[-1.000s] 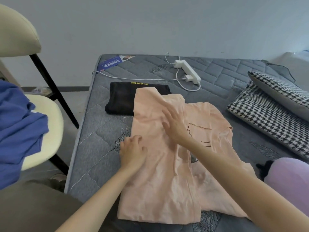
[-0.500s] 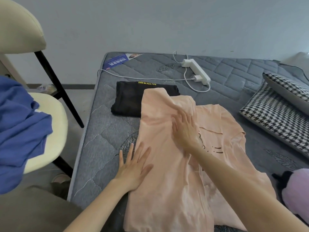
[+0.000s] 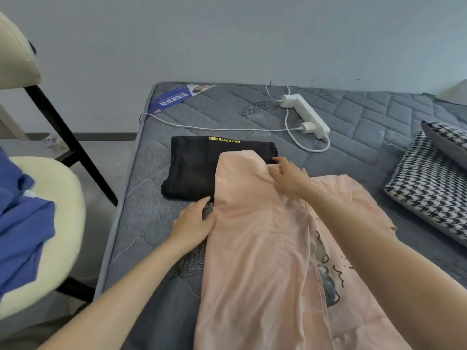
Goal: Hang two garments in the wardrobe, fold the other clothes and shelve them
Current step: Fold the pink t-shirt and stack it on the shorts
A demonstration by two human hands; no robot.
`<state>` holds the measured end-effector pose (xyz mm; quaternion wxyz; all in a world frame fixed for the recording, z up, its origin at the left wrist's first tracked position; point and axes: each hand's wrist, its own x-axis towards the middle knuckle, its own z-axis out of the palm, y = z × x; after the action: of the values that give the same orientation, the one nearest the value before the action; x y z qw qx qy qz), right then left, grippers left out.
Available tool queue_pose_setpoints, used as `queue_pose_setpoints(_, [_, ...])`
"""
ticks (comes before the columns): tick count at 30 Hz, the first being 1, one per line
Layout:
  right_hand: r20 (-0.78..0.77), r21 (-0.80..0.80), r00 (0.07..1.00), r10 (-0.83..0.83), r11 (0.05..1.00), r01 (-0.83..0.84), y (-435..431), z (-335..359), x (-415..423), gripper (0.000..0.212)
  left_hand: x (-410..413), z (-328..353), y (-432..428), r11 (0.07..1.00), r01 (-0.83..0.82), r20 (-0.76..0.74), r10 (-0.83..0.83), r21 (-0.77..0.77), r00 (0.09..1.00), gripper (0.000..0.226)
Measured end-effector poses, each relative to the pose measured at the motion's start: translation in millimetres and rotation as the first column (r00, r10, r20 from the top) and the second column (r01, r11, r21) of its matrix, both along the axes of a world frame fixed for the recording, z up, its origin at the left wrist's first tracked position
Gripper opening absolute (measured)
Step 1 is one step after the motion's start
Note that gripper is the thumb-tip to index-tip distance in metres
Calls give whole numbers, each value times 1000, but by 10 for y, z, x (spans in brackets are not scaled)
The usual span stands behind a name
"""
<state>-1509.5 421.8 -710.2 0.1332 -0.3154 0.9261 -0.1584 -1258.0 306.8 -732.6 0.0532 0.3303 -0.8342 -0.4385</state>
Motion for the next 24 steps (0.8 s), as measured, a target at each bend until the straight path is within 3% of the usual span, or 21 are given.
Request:
queue_pose_setpoints(2, [66, -22, 998, 0, 1000, 1, 74, -32, -45, 54, -207, 50, -109, 968, -101, -17, 107, 230, 994, 48])
queue_pose_setpoints(4, [96, 18, 995, -14, 1000, 12, 158, -53, -61, 66, -359, 58, -177, 932, -175, 2, 184, 316, 983, 35])
queue_pose_setpoints(7, [1, 2, 1000, 19, 1000, -19, 244, -67, -72, 54, -486, 52, -203, 928, -215, -17, 231, 303, 973, 31])
queue_pose_setpoints(9, [-108, -132, 994, 34, 990, -48, 267, -22, -63, 40, -568, 74, -187, 926, -225, -107, 267, 304, 958, 27])
queue_pose_setpoints(13, [-221, -415, 974, -52, 909, -46, 273, 83, -84, 43, -762, 150, -187, 946, -283, -223, 314, 160, 923, 15])
queue_pose_setpoints(15, [-249, -410, 963, -104, 912, -7, 256, 49, -134, 39, -827, 149, -223, 938, -329, -202, 344, 104, 917, 14])
queue_pose_setpoints(20, [-197, -69, 967, -160, 986, 149, 108, -140, -59, 31, -784, 82, -276, 909, -366, -107, 391, 198, 914, 12])
queue_pose_setpoints(24, [-422, -273, 885, -200, 958, 86, 60, -119, 166, 36, -567, 68, -236, 913, -282, -139, 332, 295, 933, 10])
